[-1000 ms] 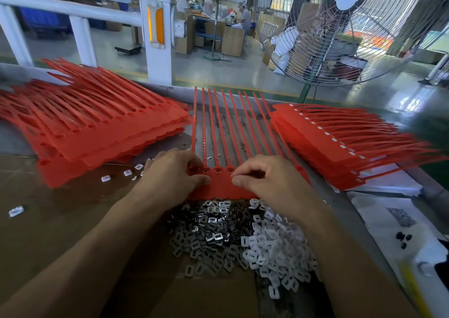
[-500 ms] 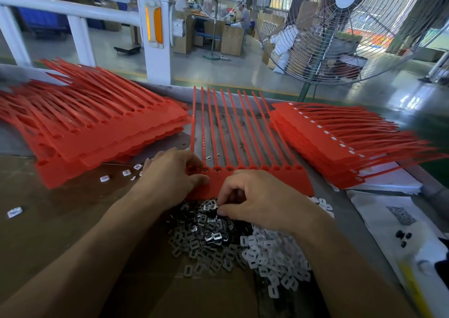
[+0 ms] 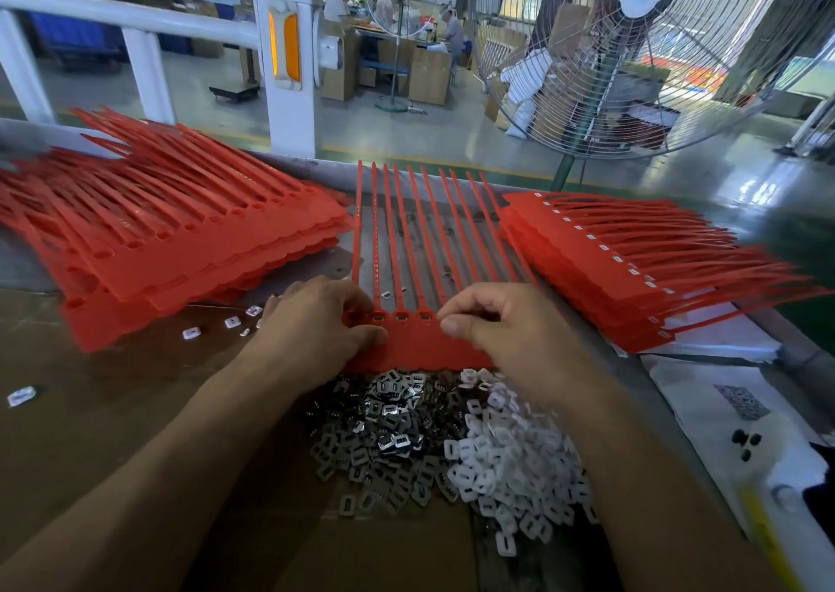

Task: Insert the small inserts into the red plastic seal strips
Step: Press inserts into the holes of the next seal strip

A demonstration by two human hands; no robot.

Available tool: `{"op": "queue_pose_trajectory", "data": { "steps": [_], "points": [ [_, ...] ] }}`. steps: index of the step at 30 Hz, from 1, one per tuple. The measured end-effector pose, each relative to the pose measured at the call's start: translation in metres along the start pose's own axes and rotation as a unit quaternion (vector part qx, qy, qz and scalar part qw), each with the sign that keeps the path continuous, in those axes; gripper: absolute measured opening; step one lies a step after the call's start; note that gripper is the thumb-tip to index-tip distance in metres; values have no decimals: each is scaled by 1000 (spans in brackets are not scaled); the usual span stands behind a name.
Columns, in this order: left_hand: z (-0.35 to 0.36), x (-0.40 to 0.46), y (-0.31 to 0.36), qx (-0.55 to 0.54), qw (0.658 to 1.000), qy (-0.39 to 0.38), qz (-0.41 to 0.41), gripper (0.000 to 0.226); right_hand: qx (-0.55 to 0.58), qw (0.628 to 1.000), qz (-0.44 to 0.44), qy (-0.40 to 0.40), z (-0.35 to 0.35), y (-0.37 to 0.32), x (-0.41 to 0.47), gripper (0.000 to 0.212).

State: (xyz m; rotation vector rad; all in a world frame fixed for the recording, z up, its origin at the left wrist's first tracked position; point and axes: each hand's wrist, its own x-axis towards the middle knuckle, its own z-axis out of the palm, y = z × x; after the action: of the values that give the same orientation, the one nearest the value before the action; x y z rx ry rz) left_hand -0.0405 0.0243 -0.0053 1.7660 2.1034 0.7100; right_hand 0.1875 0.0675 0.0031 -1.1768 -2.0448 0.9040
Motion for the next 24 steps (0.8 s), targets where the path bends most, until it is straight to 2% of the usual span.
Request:
{"op": "queue_pose_trajectory", "data": {
  "steps": [4, 8, 20, 24],
  "points": [
    [0, -1, 1, -2, 1000, -4, -2, 38, 3, 995, 55, 86, -7, 16, 6, 16],
    [0, -1, 1, -6, 1000, 0, 0, 37, -1, 990, 80, 119, -8, 23, 11, 18],
    [-1, -1, 1, -5, 1000, 2, 2, 38, -33, 992, 68, 104, -8, 18, 8, 11],
    [-1, -1, 1, -5, 1000, 2, -2, 40, -65, 995, 55, 49, -8, 13, 7, 5]
  ]
}}
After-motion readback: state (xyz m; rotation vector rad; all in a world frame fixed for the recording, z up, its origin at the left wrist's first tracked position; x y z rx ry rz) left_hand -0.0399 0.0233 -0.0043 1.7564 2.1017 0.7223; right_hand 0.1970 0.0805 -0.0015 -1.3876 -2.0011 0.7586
